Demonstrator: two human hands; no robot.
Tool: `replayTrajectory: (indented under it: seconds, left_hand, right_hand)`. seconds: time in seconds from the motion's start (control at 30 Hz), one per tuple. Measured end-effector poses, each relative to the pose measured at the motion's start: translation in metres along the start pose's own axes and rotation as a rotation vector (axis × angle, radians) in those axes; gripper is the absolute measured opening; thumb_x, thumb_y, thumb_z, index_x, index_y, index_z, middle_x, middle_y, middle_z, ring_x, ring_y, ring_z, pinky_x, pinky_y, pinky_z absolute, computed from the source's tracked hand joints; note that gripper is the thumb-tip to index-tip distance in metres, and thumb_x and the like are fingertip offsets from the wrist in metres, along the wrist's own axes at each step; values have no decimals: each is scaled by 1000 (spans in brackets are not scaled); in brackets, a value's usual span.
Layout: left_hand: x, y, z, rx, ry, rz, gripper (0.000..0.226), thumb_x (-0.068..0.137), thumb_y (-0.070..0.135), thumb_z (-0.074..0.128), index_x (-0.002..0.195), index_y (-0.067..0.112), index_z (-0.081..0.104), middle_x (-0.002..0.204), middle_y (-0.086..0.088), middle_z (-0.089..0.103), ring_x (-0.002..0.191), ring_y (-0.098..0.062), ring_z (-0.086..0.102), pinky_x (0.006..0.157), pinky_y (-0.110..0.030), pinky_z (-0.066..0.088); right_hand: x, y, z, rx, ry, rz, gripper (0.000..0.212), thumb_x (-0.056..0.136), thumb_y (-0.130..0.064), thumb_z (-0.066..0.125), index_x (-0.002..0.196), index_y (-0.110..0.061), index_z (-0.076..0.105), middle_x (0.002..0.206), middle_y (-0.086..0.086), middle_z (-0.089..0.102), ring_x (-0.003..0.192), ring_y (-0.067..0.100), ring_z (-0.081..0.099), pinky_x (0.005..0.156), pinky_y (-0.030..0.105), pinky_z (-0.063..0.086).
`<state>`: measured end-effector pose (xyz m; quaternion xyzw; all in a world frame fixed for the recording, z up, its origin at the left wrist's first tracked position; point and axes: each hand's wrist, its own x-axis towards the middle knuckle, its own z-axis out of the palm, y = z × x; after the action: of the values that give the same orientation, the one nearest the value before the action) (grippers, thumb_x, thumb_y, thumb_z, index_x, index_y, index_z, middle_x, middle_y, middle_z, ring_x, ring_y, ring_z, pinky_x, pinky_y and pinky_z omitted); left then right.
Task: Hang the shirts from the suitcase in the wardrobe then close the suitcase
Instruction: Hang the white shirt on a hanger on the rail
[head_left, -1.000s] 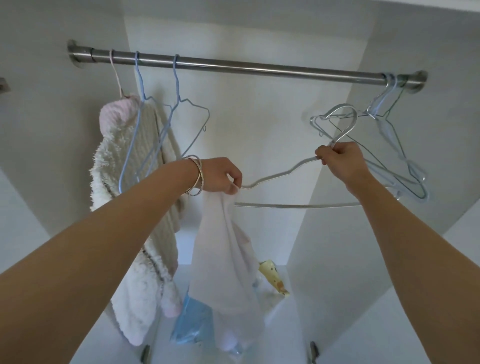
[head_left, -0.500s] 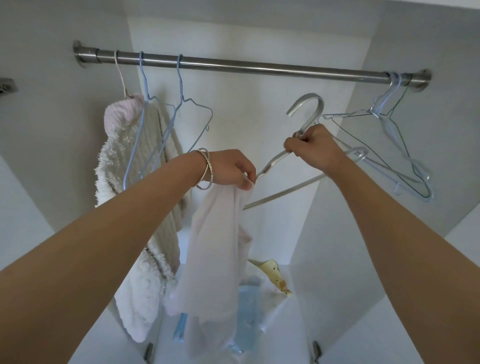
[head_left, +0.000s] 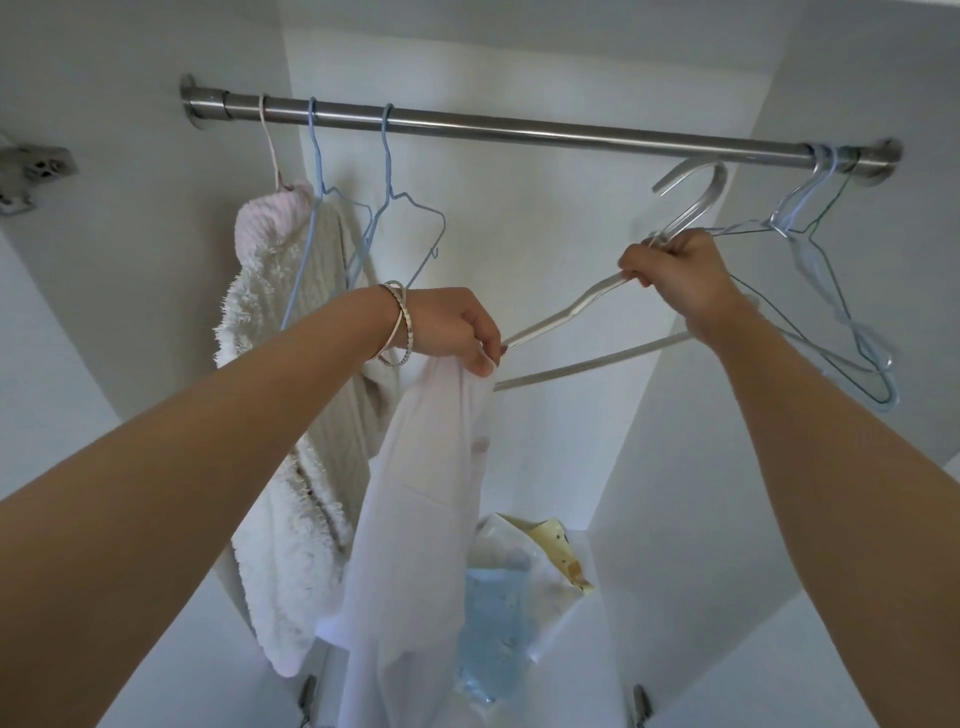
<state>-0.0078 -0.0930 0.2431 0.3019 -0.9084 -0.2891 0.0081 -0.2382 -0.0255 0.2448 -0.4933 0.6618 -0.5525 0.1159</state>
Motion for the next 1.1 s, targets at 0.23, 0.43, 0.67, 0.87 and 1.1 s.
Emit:
replayTrajectory:
  seconds: [0.23,0.43,0.67,0.87,1.1]
  left_hand:
    - [-12,-8,-13,32,34,4,10,81,10,65,75,18,65,40,22,51,44,8,47,47,-1,30]
    - [-5,-7,-6,-28,59,43,5,76,14,71,80,16,70,65,14,63,64,9,54,74,-11,40]
    - [4,6,-2,-80,183,166,1,80,15,64,80,16,64,84,3,60,79,-5,53,78,-12,38]
    - [6,-7,3,151,265,120,17,95,19,43,98,11,58,86,-7,49,81,-24,45,76,-31,37]
    - [5,2,6,12,513,223,14,93,11,43,95,21,33,61,-1,38,60,-24,40,63,-30,39]
  right_hand:
    - [11,-10,-10,17,97,-29,29,60,-15,55,32,-15,47,37,-8,33,48,14,30,48,22,26]
    - [0,-29,5,-55,-29,-77,36,73,-4,56,42,-16,45,30,-11,28,33,5,26,38,13,23]
    - [-32,-32,63,-244,-241,-41,31,79,-16,62,51,-9,52,40,-10,44,37,2,39,44,17,28]
    - [-41,-20,64,26,-350,153,19,88,-26,57,74,-19,67,80,-5,65,87,11,56,93,29,44]
    - [-45,-42,64,142,-388,99,13,93,-19,53,82,-19,60,69,-3,47,59,2,44,53,6,36]
